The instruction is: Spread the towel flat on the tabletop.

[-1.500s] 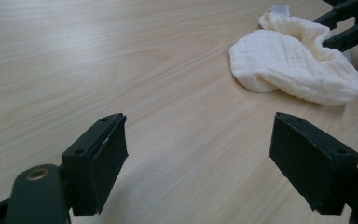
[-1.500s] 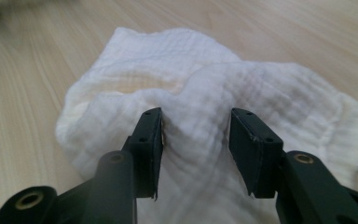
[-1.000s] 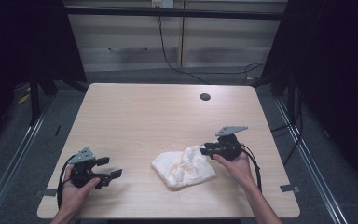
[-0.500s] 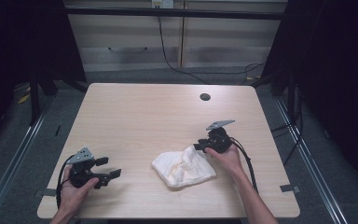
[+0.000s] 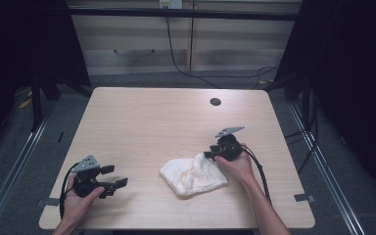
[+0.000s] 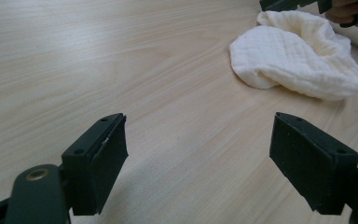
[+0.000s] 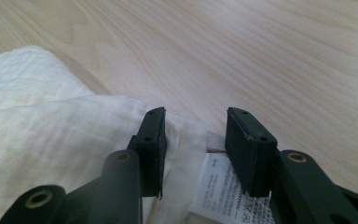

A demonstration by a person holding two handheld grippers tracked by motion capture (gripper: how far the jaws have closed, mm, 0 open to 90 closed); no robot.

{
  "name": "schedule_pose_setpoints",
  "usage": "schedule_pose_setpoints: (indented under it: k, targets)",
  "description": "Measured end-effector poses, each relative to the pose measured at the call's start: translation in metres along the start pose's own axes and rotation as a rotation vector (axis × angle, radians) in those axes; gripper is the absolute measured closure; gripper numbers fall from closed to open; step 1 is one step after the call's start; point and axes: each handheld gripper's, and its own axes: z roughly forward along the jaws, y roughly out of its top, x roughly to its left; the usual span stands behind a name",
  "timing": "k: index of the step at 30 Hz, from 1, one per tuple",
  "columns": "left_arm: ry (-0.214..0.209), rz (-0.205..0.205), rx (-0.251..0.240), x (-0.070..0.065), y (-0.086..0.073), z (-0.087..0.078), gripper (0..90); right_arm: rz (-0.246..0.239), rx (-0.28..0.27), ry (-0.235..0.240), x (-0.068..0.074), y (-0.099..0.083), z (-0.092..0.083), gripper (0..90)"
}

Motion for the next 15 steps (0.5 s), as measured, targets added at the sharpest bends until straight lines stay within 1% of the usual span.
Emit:
schedule_pose_setpoints:
  k: [2, 3, 4, 6, 7, 8, 9, 10, 11, 12, 14, 15]
  targets:
    - [0.0, 0.0, 0.001, 0.0, 0.0, 0.0004, 18.6, 0.001, -0.003, 0.0, -0.0007, -0.0002, 0.0, 57.2]
    - [0.0, -0.001, 0.001, 0.0002, 0.0002, 0.0009, 18.6, 0.0, 0.001, -0.01, -0.0001, 0.0003, 0.0, 53.2]
    - [0.0, 0.001, 0.004, 0.0005, 0.0003, 0.0011, 18.6, -0.01, 0.007, -0.023, -0.0001, 0.0008, -0.0002, 52.5]
    - [0.001, 0.001, 0.002, 0.0, 0.0003, 0.001, 18.6, -0.005, 0.008, -0.021, -0.001, 0.0008, 0.0, 53.3]
    - [0.001, 0.001, 0.0, -0.0002, 0.0002, 0.0007, 18.6, -0.008, 0.005, -0.023, -0.0011, 0.0007, 0.0003, 56.8]
    - [0.002, 0.002, 0.0, -0.0003, 0.0003, 0.0003, 18.6, -0.017, 0.01, -0.03, -0.0004, 0.0009, 0.0001, 61.5]
    - [0.002, 0.002, -0.001, -0.0001, 0.0003, 0.0001, 18.6, -0.024, 0.011, -0.027, 0.0006, 0.001, 0.0004, 67.4]
    - [0.002, 0.002, -0.001, -0.0001, 0.0003, 0.0001, 18.6, -0.026, 0.018, -0.011, 0.002, 0.0014, 0.0005, 76.6]
    - [0.001, 0.001, -0.001, 0.0001, 0.0003, 0.0001, 18.6, -0.036, 0.027, 0.011, 0.0034, 0.0018, 0.0006, 81.5]
    - [0.0, 0.002, -0.001, 0.0001, 0.0004, 0.0, 18.6, -0.043, 0.031, 0.005, 0.0053, 0.0023, 0.0009, 83.3]
    - [0.003, 0.003, 0.0, -0.0003, 0.0003, 0.0, 18.6, -0.031, 0.034, 0.013, 0.0052, 0.0028, 0.0011, 85.6]
    - [0.002, 0.003, 0.0, -0.0003, 0.0003, 0.0, 18.6, -0.002, 0.027, 0.024, 0.0043, 0.0029, 0.0014, 86.2]
